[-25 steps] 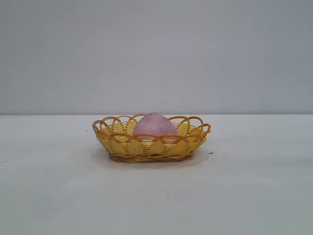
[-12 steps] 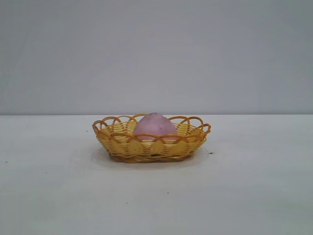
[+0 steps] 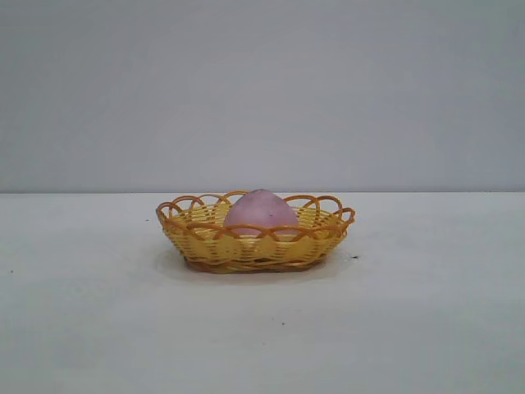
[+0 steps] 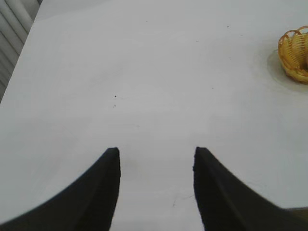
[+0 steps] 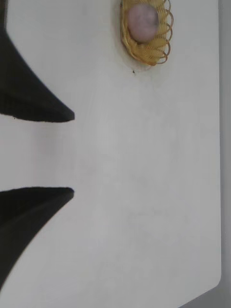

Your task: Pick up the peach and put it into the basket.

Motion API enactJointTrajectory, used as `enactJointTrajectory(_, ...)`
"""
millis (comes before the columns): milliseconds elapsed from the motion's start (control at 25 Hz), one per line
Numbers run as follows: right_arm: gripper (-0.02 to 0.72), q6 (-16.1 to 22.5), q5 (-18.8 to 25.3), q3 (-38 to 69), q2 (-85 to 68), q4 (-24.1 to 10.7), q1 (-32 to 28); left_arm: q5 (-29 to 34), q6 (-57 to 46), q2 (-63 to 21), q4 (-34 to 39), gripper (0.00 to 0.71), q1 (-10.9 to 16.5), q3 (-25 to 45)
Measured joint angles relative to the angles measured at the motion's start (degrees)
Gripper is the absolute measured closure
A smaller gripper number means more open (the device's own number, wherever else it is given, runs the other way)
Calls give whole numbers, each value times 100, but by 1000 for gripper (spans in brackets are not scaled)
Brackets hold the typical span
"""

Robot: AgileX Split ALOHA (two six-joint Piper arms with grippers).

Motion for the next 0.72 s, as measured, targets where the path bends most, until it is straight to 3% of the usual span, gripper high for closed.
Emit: enactJointTrajectory(720, 435, 0, 0, 0, 0, 0, 64, 0, 0, 0, 0, 364, 0, 0)
